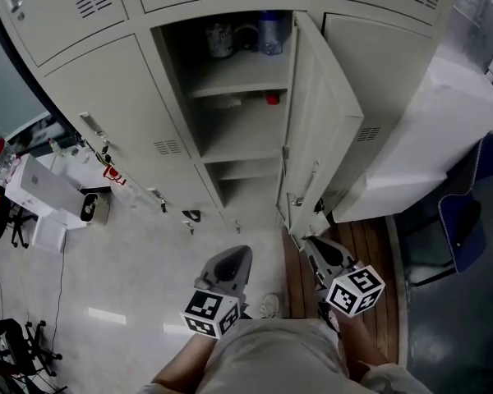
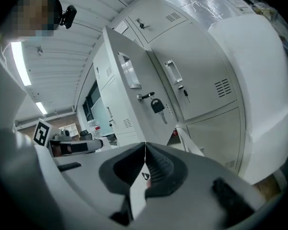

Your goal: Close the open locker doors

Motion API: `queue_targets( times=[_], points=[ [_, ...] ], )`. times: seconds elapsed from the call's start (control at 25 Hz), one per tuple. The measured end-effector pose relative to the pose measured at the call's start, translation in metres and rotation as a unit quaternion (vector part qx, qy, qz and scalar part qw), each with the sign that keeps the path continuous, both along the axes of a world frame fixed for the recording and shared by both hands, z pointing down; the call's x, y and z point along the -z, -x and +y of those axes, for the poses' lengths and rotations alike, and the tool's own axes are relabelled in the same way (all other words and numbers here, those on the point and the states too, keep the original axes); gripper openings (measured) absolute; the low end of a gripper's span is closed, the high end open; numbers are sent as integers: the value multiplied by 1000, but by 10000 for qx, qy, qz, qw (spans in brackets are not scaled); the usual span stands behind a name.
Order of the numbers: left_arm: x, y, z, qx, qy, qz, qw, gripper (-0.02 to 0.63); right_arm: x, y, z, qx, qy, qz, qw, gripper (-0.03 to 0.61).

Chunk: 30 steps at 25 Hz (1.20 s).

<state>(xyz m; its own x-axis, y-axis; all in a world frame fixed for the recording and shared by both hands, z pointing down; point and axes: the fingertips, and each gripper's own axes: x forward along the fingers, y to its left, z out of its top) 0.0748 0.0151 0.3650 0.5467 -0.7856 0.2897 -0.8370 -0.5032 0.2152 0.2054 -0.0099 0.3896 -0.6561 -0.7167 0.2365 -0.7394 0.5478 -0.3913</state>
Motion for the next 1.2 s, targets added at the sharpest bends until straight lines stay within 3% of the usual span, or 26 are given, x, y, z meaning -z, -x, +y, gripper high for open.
queue_targets(
  times=[0.52,1.2],
  points=[
    [-4,21,-2,339,112,-41,9994,15,5,-18,-32,-67,-68,50,9999,28],
    [-2,45,-48,-190,143,10,9997,15,6,8,-49,-391,30,183,9991,28]
  ],
)
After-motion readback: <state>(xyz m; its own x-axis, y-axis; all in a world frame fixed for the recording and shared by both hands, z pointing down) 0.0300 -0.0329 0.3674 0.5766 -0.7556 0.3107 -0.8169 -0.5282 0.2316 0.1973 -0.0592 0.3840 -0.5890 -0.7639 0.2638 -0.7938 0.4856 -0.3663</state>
